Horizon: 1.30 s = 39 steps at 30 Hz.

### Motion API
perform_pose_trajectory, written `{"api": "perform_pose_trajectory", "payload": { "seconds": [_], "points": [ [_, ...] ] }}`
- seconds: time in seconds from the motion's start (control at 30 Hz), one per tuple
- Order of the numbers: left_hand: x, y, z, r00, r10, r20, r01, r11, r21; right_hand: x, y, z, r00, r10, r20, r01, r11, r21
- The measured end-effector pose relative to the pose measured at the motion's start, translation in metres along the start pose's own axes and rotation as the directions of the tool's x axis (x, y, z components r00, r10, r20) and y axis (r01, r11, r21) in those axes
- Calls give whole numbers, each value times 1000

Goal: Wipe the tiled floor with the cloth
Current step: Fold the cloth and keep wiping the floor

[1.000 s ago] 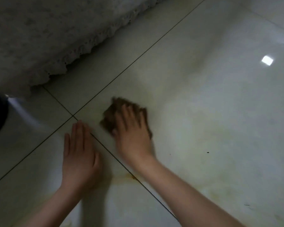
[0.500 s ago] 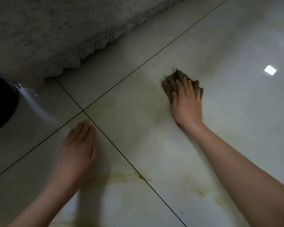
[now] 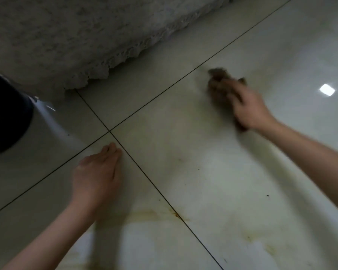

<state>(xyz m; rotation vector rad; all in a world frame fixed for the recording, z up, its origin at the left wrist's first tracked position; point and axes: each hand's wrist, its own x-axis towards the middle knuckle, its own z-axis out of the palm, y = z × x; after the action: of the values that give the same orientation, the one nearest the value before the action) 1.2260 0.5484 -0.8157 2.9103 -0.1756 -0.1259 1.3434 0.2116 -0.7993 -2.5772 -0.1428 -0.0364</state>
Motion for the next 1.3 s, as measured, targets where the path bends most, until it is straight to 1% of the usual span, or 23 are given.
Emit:
{"api": "perform_pose_trajectory", "payload": {
  "seconds": [0.03,0.07,0.1,0.13,0.2,0.23,0.27,0.33,0.4,0.5,0.57,0.6,0.63,0.7,0.77,0.83,0.9,0.93,0.97,1.03,1.1,1.2,1.3],
  "points": [
    [1,-1,0,1000,-21,15,21,1000,-15,25,16,-2,990,138,-4,-138,989,-59],
    [0,-2,2,999,-31,16,32,999,-18,40,23,5,972,236,-13,-236,966,-101],
    [0,-4,4,999,-32,8,32,999,-11,48,20,19,961,276,-37,-278,951,-136],
    [0,-5,6,1000,-28,6,28,1000,-5,50,6,38,963,259,-80,-269,948,-168],
    [1,-8,8,999,-34,18,34,999,-14,36,-36,81,979,100,-177,-134,972,-192],
    [2,-10,7,999,-48,20,48,999,-26,22,-61,101,987,-8,-159,-19,985,-170],
    [2,-10,5,998,-67,21,68,997,-42,4,-84,117,988,-117,-102,104,986,-128],
    [3,-9,1,997,-81,11,82,995,-59,-46,-117,131,953,-298,57,300,954,-18],
    [3,-7,-6,998,-58,-23,57,997,-48,-102,-121,124,873,-419,248,412,907,85],
    [8,-3,-11,999,-35,-5,35,999,-29,-168,-86,85,692,-566,449,564,811,153],
    [8,-4,-8,999,-48,11,48,999,-11,-185,-65,55,609,-578,544,549,802,237],
    [6,-4,-6,999,-46,13,46,999,-10,-184,-59,43,614,-562,554,487,822,295],
    [5,-1,-4,999,-40,17,40,999,-13,-176,-56,32,645,-536,544,417,844,338],
    [0,5,2,999,-27,38,28,1000,-10,-134,-59,17,747,-470,471,343,879,332],
    [-6,11,5,998,-29,51,28,999,21,-78,-55,22,826,-411,386,355,911,211],
    [-11,15,8,998,-44,52,43,999,23,-30,-52,36,893,-318,319,308,948,85],
    [-14,20,7,995,-78,54,77,997,17,-20,-52,56,944,-201,263,219,975,-44],
    [-15,22,9,995,-81,56,80,997,17,-31,-52,65,958,-178,227,201,976,-82],
    [-15,24,10,996,-70,51,70,997,14,-52,-54,70,957,-203,206,223,971,-80],
    [-14,30,11,997,-44,65,42,999,20,-112,-56,69,915,-338,222,342,939,20],
    [-14,41,12,990,-12,138,7,999,41,-181,-50,59,858,-402,319,381,916,128],
    [-16,61,11,976,60,211,-75,995,65,-262,-37,30,843,-367,393,291,926,241],
    [-17,82,14,967,159,202,-176,982,70,-283,-29,-1,878,-294,377,194,940,281]
  ]
}}
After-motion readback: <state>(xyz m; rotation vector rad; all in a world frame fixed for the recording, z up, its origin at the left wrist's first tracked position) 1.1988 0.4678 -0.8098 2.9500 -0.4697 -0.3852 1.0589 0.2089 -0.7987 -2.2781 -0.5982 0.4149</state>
